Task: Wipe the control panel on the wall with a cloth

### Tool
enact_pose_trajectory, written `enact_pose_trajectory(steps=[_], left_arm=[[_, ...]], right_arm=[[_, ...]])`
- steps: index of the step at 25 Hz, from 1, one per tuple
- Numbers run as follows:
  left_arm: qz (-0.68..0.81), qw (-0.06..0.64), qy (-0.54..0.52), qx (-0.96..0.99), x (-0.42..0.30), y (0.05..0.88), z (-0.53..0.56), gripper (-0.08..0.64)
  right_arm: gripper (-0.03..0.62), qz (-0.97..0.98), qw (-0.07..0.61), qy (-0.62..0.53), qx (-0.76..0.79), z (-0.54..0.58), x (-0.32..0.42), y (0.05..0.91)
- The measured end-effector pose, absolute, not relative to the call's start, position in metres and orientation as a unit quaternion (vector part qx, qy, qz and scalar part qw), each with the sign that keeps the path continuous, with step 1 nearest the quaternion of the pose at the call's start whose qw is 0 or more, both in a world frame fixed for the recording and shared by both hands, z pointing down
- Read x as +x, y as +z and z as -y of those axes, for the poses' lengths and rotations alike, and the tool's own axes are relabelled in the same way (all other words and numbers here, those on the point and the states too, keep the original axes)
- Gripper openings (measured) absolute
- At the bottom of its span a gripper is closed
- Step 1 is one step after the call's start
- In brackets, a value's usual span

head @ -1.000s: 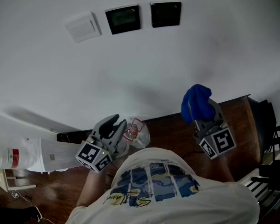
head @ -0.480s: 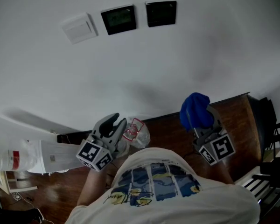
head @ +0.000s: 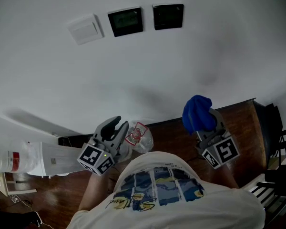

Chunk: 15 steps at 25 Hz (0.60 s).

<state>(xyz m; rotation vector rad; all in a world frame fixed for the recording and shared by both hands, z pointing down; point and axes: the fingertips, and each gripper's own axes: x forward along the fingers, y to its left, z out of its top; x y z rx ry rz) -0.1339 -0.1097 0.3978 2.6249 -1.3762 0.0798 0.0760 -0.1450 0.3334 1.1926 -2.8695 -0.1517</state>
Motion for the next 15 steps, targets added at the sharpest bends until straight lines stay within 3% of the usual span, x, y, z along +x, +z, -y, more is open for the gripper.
enact_pose_trajectory(steps=[15], left_arm=[[0.460,0.086,0.025,0.883,-0.1329,0.3949,0.1111,0.097]], right_arm=[[0.087,0.923,0.017,-0.049,0.382,0.1474,0.0755,0.3322]])
